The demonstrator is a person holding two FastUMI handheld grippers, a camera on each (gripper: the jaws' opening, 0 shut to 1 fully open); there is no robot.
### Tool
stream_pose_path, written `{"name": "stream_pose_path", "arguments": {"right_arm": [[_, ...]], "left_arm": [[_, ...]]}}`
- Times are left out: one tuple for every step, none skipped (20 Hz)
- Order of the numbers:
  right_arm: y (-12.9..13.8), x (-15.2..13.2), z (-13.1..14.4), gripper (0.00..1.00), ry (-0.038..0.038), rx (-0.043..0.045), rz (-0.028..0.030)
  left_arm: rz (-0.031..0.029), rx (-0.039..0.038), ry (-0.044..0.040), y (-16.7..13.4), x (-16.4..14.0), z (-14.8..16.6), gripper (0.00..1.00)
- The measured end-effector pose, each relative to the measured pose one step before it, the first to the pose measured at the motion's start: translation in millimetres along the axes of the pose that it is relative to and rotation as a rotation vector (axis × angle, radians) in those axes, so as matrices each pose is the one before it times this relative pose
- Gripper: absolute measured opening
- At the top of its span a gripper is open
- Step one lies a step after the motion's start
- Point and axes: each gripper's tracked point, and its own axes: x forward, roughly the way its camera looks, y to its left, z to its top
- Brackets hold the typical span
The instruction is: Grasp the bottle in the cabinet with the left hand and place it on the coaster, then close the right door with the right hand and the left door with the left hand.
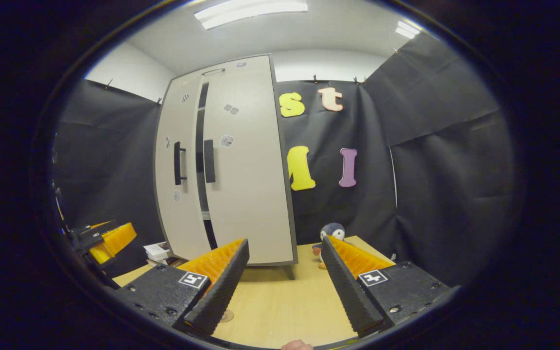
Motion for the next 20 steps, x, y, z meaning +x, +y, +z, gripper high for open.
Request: {"name": "stream_pose_path", "arguments": {"right_arm": [[0.10,-0.90,1.25,0.94,-0.00168,-0.00033,0.00081],[0.15,-0.12,0.97,0.94,-0.00113,-0.00127,-0.00056],[0.00,-0.31,-1.55,0.94,0.00129,-0.00170,0.00034],[0.14,-0.47,-0.48,0.98,0.00332,-0.00112,-0.00053],[-0.57,-0.22,-1.31,0.98,0.00434,0.00022,-0.00081],[-0.17,-0.01,-0.76,0.98,0.00457,0.00289,-0.00020],[-0.72,-0.51,-1.68,0.98,0.00385,0.00359,-0.00140],[0.80,-0.30,-0.27,0.98,0.00005,0.00293,-0.00024],[0.99,-0.15,0.38,0.94,-0.00063,0.00117,0.00046],[0.29,0.70,2.03,0.98,-0.00044,-0.00071,0.00166],[0.25,0.74,0.03,0.98,0.00035,-0.00195,0.00112],[0.38,0.44,-0.35,0.98,0.00102,-0.00135,0.00104],[0.72,-1.49,-1.58,0.97,0.00233,0.00061,0.00068],[0.37,0.11,-0.45,0.94,0.00315,0.00290,0.00150],[0.82,0.44,-1.29,0.98,0.00181,0.00382,0.00187],[0.95,-0.76,-0.33,0.98,0.00214,0.00301,0.00166],[1.23,-0.72,-0.66,0.97,0.00215,0.00053,0.00159],[0.93,-0.23,-0.02,0.98,0.00157,-0.00185,0.00164],[0.99,-0.65,0.00,0.98,-0.00045,-0.00291,0.00135],[0.95,-0.37,0.50,0.98,-0.00135,-0.00274,0.00061]], "left_arm": [[0.00295,-0.00025,0.00120,0.53,-0.63,-0.47,0.95],[0.00149,-0.00092,0.00066,1.28,-0.45,0.90,0.95],[-0.00019,-0.00223,-0.00067,-0.21,-0.66,-0.18,0.95],[-0.00092,-0.00095,0.00044,-0.41,-0.66,0.57,0.95],[-0.00149,0.00118,0.00126,-0.02,-0.52,-0.06,0.95],[0.00069,0.00200,0.00099,1.15,-0.37,-0.61,0.95],[0.00299,0.00173,0.00080,1.88,-0.14,-0.29,0.95],[0.00180,-0.00106,0.00031,0.57,0.06,-0.24,0.94],[0.00240,-0.00326,0.00040,0.74,-0.22,-0.19,0.95],[0.00100,-0.00383,0.00147,0.58,0.22,-0.51,0.95],[-0.00038,-0.00384,0.00011,0.23,0.00,0.73,0.95],[-0.00039,-0.00111,-0.00013,0.14,0.53,-0.22,0.95],[-0.00262,0.00387,-0.00119,-0.92,-0.25,0.48,0.95],[-0.00193,0.00851,0.00045,0.06,-0.52,0.40,0.95],[0.00306,0.00733,-0.00366,0.48,-0.90,1.55,0.95],[-0.00213,0.00380,-0.00353,0.48,0.51,0.68,0.94],[-0.00465,-0.00174,-0.00235,-1.27,-0.70,0.65,0.95],[-0.00622,-0.00522,0.00122,-2.05,-1.22,0.06,0.95],[-0.00388,-0.00591,0.00151,-1.11,0.15,-0.79,0.95],[-0.00032,-0.00535,-0.00057,1.03,0.00,1.10,0.95]]}}
